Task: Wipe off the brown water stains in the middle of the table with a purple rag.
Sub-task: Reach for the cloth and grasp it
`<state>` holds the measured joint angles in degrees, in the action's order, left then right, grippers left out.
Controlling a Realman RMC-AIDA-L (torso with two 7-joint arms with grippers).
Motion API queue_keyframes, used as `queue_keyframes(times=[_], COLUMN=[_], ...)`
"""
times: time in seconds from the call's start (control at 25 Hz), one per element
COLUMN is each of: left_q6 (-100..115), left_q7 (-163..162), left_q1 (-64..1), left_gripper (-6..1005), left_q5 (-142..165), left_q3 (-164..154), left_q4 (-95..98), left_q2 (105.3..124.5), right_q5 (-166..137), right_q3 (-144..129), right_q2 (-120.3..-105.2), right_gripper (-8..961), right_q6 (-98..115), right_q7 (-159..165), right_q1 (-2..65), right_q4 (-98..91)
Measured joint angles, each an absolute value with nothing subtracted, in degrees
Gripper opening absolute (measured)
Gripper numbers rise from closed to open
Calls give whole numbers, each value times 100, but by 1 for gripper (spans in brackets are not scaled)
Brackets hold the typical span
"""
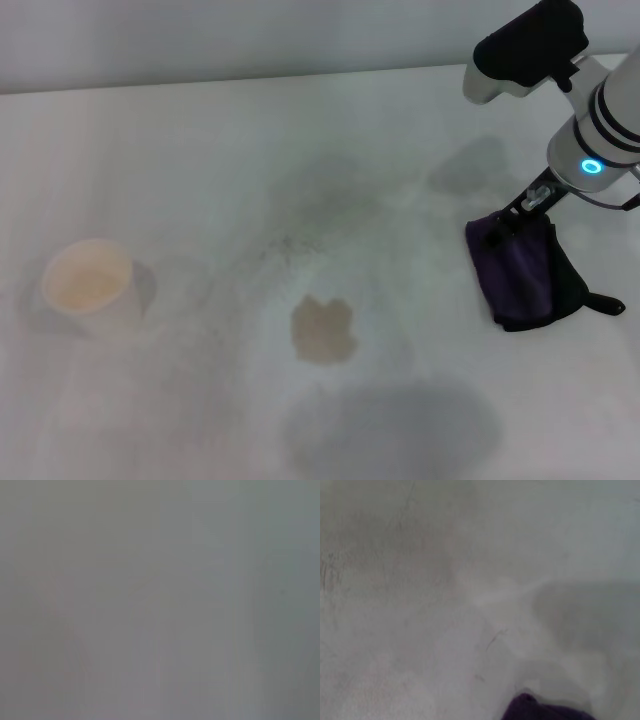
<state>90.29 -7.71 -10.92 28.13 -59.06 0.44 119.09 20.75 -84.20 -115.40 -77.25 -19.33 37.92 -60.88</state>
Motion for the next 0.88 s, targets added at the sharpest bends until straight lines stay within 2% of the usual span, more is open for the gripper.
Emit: queue_keyframes(times=[0.16, 0.36, 0.88], left_q6=[9029, 9028, 9026], left_q7=[-771, -772, -774], left_q1=[-1106, -1118, -1163], left_gripper=[888, 887, 887], left_q5=[2813, 2813, 2812], left_q3=[-5910, -5915, -5915], left_q4=[44, 44, 44], left_q2=[11909, 11909, 11909], right_q5=[2074, 2074, 2143], right_q3=[-8420, -8447, -8701], right_q2=[-11540, -11540, -11579], right_gripper=[731, 496, 322], right_q6=[-7728, -7797, -7796], right_q7=[-1955, -1970, -1933], right_q1=[3796, 3831, 3985], right_q4=[-6086, -6025, -5846])
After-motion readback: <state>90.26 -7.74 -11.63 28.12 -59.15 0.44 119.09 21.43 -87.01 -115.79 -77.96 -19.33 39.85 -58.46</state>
